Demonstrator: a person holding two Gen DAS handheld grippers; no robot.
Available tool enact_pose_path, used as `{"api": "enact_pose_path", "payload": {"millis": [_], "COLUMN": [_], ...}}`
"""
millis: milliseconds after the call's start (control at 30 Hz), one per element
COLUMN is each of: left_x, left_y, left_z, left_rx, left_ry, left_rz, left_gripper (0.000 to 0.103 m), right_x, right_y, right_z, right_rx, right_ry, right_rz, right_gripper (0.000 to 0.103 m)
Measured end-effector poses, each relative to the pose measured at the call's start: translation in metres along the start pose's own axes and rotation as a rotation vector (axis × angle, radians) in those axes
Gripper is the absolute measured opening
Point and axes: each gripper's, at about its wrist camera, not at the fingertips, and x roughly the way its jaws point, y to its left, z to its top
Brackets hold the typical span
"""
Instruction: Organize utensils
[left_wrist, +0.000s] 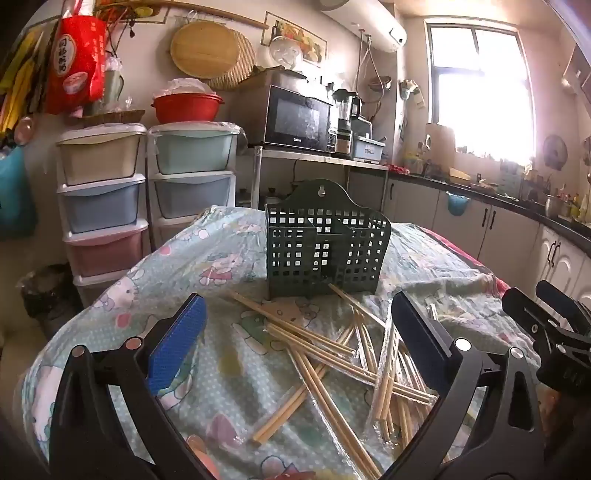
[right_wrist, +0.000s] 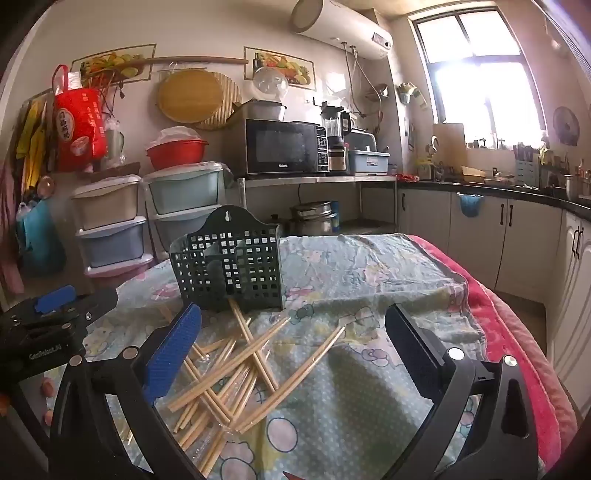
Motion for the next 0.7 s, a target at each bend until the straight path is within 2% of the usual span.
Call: {"api": "enact_pose_path", "payload": {"millis": [700], "left_x": [-0.0037], "left_y": [0.0022], "left_z": [0.0032], "left_rx": [-0.007], "left_ry": [-0.005], "left_rz": [0.003], "left_gripper": [0.093], "right_x": [-0.0074], "right_y": [0.0016], "right_z": [0.0009], "right_rx": [0.002], "right_ry": [-0.022], "right_rz": [0.008], "right_gripper": [0.097]}}
